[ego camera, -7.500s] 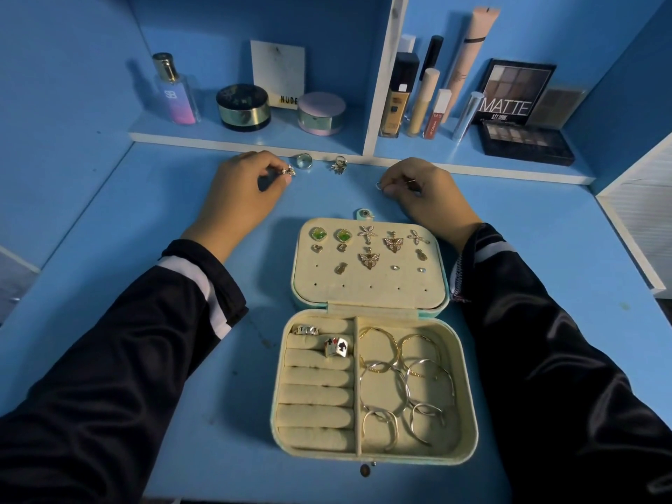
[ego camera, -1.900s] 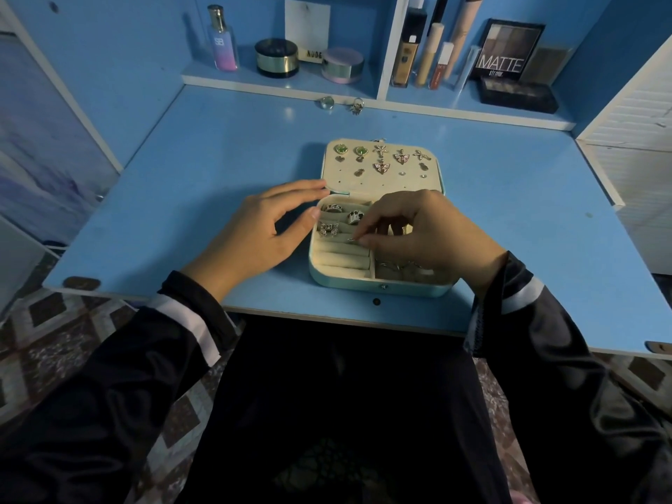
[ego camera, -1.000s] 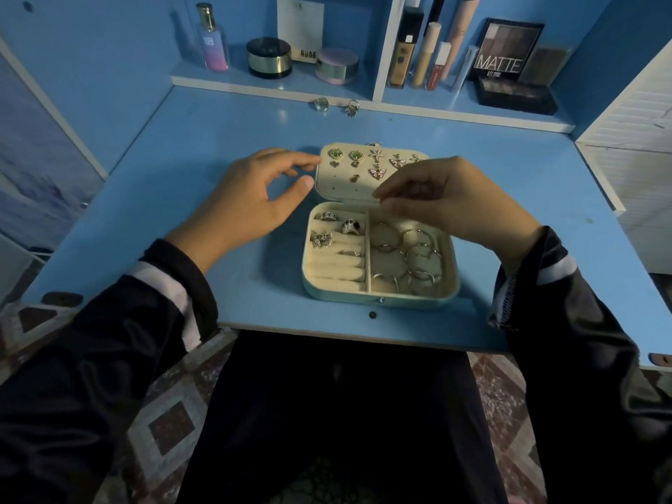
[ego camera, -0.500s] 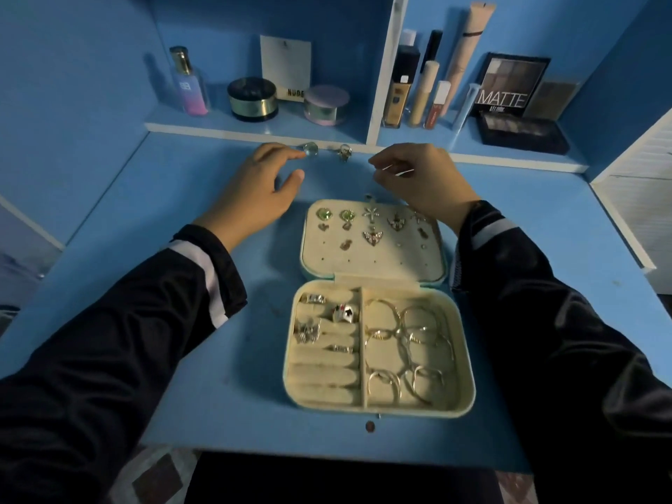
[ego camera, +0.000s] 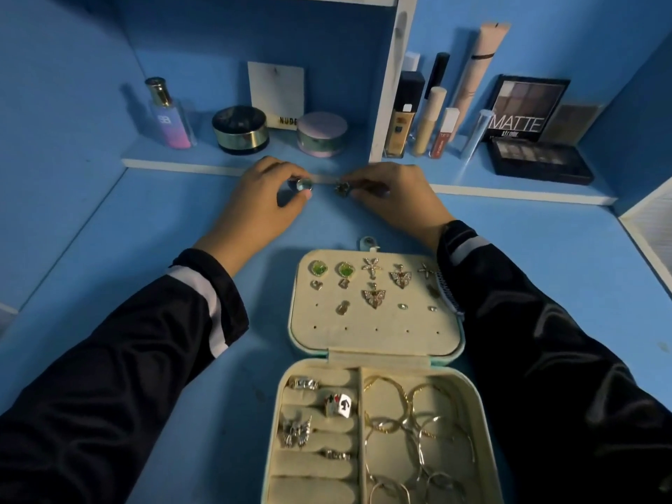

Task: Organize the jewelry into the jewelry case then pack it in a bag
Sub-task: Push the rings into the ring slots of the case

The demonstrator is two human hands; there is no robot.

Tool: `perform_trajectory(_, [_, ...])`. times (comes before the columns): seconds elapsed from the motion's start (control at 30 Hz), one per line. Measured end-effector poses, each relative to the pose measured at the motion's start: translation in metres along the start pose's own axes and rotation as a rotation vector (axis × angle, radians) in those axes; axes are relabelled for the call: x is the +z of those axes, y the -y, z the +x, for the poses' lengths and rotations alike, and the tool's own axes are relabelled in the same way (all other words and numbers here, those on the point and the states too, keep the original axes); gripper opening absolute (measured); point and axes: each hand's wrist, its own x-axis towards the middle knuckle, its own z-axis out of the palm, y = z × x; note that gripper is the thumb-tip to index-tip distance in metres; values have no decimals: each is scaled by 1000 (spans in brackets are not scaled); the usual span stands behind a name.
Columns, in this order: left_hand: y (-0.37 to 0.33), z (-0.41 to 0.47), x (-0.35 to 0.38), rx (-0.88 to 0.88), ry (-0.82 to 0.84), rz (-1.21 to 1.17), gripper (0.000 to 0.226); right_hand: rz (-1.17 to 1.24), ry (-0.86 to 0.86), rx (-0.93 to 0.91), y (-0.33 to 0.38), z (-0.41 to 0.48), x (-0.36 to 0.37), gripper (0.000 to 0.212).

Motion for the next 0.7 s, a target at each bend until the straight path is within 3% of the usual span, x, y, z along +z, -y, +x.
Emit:
perform_trajectory(0.33, [1,-2,1,65,2,0,13,114,-35,-4,-1,-1,3,11])
perform_trajectory(0.7, [0,-2,-2,60,50,-73,6,432,16,192,-1,-1,0,7])
